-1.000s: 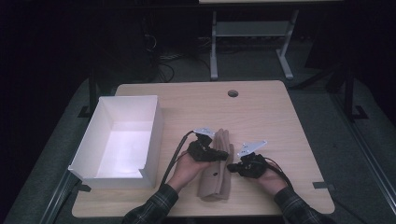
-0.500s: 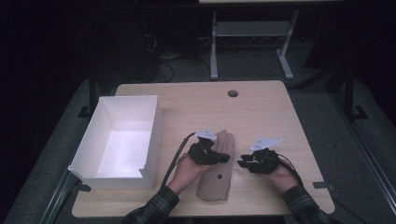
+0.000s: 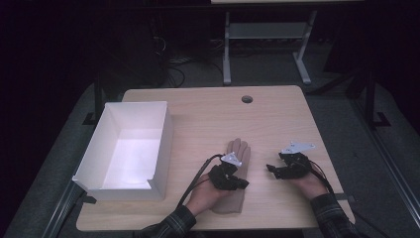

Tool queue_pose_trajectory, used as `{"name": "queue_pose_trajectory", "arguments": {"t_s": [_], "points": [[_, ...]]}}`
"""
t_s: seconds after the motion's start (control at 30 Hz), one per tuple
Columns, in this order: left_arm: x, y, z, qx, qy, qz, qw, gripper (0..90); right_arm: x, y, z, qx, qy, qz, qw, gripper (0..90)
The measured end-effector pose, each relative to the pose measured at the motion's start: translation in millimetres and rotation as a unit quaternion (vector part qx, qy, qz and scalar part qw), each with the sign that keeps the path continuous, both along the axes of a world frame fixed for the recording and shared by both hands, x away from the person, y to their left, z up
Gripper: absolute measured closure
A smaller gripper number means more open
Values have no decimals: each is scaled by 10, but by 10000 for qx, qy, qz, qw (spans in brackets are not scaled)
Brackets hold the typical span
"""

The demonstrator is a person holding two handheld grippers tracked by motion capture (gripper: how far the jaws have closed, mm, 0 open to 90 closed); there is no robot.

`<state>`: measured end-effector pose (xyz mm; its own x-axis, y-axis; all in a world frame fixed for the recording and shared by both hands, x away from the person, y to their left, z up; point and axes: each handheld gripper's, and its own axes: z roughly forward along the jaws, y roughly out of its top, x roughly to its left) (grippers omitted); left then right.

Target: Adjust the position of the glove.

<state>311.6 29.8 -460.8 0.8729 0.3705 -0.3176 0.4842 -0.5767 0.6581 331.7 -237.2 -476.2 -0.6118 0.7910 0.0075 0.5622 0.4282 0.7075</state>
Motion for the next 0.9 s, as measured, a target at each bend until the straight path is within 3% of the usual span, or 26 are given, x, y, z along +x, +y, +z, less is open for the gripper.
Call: {"name": "queue_pose_trajectory", "arguments": {"t_s": [0.27, 0.63, 0.9], "points": [[-57, 205, 52, 361, -197, -41, 9991, 895, 28, -15, -39, 180, 14, -147, 9997, 196], [-99, 513, 97, 619, -362, 162, 9973, 895, 35, -31, -57, 225, -14, -163, 9996, 176], [-115, 560, 166, 704, -508, 97, 9962, 894, 41, -30, -59, 225, -26, -146, 9996, 173]]}}
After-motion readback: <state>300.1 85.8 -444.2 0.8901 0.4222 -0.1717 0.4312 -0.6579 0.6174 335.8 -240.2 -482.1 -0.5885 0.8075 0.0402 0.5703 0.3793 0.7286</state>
